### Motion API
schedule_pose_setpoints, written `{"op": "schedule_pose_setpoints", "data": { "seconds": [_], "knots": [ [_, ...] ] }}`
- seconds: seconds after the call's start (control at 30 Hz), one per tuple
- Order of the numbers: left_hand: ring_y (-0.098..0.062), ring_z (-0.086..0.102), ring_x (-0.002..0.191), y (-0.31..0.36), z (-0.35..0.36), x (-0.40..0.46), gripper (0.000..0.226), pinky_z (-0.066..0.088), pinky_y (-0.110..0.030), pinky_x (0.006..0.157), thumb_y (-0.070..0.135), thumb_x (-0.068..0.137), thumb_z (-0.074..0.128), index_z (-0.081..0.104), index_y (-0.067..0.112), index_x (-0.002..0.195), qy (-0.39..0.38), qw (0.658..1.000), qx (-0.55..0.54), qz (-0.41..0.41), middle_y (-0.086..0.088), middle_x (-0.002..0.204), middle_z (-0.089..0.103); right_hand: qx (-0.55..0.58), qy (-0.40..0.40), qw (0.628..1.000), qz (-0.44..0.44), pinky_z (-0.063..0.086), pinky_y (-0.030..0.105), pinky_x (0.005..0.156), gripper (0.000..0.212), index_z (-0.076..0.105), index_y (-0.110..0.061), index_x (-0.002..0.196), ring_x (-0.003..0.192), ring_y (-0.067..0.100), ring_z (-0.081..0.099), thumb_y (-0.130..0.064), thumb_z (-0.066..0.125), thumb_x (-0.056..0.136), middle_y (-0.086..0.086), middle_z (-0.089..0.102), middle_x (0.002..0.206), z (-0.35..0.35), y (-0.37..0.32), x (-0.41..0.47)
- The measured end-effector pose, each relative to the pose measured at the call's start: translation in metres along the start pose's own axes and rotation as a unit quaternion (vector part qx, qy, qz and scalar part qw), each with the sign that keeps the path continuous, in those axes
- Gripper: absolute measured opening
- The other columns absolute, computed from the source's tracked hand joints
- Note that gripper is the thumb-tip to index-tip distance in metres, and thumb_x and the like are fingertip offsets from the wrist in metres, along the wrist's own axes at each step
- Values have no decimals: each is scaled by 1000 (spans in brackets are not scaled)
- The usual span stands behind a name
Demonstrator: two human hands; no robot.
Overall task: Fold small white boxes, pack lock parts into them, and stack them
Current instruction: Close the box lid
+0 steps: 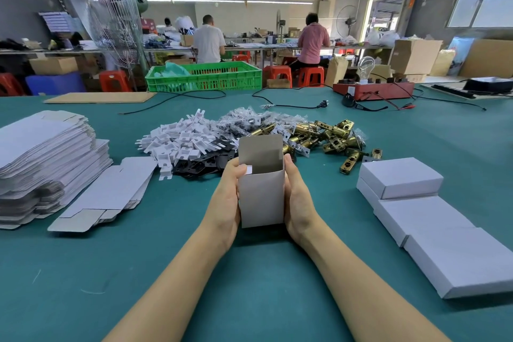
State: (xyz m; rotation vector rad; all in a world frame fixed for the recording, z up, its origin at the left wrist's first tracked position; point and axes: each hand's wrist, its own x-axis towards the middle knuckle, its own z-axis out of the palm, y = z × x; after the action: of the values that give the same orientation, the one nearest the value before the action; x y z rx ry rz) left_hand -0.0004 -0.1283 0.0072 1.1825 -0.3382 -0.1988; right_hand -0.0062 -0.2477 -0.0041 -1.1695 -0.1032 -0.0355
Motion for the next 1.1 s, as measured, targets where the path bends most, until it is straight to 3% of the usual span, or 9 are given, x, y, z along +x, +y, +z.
{"op": "schedule_pose_setpoints", "data": {
  "seconds": [0.1,0.3,0.43,0.5,0.6,0.73,0.9,1.0,1.1],
  "knots": [
    [-11,70,94,3,1,0,39,57,-28,72,24,102,35,70,42,98,-4,1000,-19,7,4,112,73,4,-4,1000,3,48,45,96,58,67,-30,118,108,26,64,-70,45,82,7,68,120,0,0,1],
    [-16,67,106,6,1,0,36,55,-31,83,18,102,35,63,36,117,-1,1000,-18,25,2,121,70,13,-25,1000,7,55,36,80,48,67,-29,118,97,22,67,-60,48,86,7,70,116,0,-5,-2],
    [-26,59,119,9,2,1,38,49,-44,97,14,101,36,58,29,127,24,999,-20,30,-1,126,67,-4,6,999,-46,53,44,84,43,56,-30,125,104,23,65,-42,53,84,1,67,120,0,-12,1],
    [-24,60,113,10,3,1,39,49,-44,94,11,100,36,61,30,124,30,999,-25,32,0,124,68,-24,25,996,-82,55,39,82,40,56,-38,122,102,19,67,-32,54,83,-6,69,115,0,-17,3],
    [-19,60,102,10,3,2,43,52,-37,83,11,100,37,69,38,107,38,998,-38,31,4,115,71,-47,38,994,-94,53,39,77,36,59,-39,116,94,18,66,-22,50,86,-3,71,106,3,-20,5],
    [-21,57,105,10,3,1,42,46,-43,92,10,101,36,69,34,105,47,998,-43,29,0,117,70,-72,60,988,-120,50,32,66,34,68,-32,97,81,14,60,-9,43,94,-2,70,95,9,-22,5],
    [-19,57,97,11,2,0,36,46,-36,85,9,101,39,70,26,100,52,997,-52,29,-1,103,72,-51,93,982,-155,48,35,74,47,72,-28,79,83,18,60,4,40,92,3,70,89,15,-27,3],
    [-18,60,89,11,3,-2,34,45,-35,81,11,100,42,72,26,91,52,997,-54,35,-1,95,73,-47,170,967,-184,49,32,73,48,72,-23,67,78,17,60,5,40,88,0,69,76,22,-23,0],
    [-18,62,84,14,3,-7,22,49,-32,73,29,87,52,74,28,83,22,997,-68,17,-3,92,73,-51,210,950,-224,48,25,66,36,69,-18,64,73,14,60,-9,40,81,-1,67,69,28,-16,-4]
  ]
}}
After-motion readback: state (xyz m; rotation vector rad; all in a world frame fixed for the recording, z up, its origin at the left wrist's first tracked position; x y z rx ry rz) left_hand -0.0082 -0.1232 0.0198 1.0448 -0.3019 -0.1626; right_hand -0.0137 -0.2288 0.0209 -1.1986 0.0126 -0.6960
